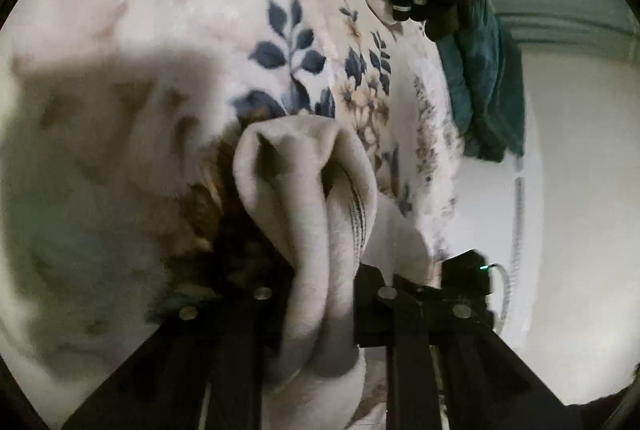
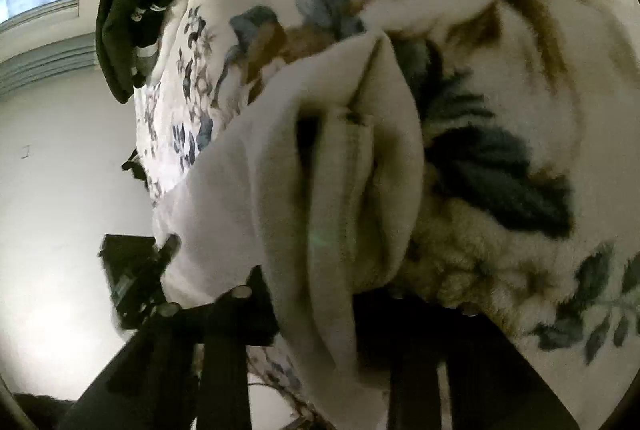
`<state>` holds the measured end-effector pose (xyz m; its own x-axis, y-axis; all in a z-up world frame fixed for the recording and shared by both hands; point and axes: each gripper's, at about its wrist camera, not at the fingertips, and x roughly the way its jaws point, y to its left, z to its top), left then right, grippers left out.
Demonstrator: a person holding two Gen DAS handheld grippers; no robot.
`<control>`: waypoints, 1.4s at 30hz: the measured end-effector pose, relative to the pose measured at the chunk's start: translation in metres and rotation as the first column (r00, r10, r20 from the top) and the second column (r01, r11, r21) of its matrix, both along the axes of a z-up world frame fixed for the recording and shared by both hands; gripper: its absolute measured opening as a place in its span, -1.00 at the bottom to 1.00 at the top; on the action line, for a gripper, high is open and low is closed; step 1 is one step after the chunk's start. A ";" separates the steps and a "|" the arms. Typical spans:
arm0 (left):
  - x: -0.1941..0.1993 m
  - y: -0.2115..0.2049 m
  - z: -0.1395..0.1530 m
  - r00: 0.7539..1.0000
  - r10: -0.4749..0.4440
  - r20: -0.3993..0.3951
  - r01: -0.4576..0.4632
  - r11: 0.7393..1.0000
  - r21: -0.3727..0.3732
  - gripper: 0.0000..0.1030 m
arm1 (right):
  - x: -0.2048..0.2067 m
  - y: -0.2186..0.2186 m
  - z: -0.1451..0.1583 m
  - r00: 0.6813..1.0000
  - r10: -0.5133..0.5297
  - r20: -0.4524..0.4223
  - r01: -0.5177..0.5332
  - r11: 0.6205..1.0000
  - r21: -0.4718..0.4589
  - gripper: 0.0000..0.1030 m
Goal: Fold small clothes
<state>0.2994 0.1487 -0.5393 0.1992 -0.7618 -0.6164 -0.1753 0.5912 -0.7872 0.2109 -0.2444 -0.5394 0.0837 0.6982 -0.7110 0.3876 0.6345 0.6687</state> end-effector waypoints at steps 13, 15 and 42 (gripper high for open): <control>0.038 0.017 0.107 0.993 -0.094 0.068 0.085 0.987 0.134 -0.74 | 0.045 0.029 0.107 0.999 0.008 0.052 -0.004 0.996 -0.090 -0.66; 0.062 0.030 0.136 0.991 -0.093 0.099 0.079 0.987 0.138 -0.74 | 0.070 0.040 0.136 0.997 0.003 0.083 0.005 0.996 -0.092 -0.66; 0.395 0.066 0.185 0.968 -0.170 0.185 -0.011 0.709 0.705 0.04 | 0.456 0.154 0.205 0.976 0.140 0.169 -0.038 0.867 -0.497 0.01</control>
<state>0.6942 0.2145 -0.3547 0.3557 -0.1522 -0.9221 0.0218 0.9877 -0.1546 0.6673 -0.0906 -0.3349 0.2086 0.2766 -0.9381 0.2092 0.9243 0.3191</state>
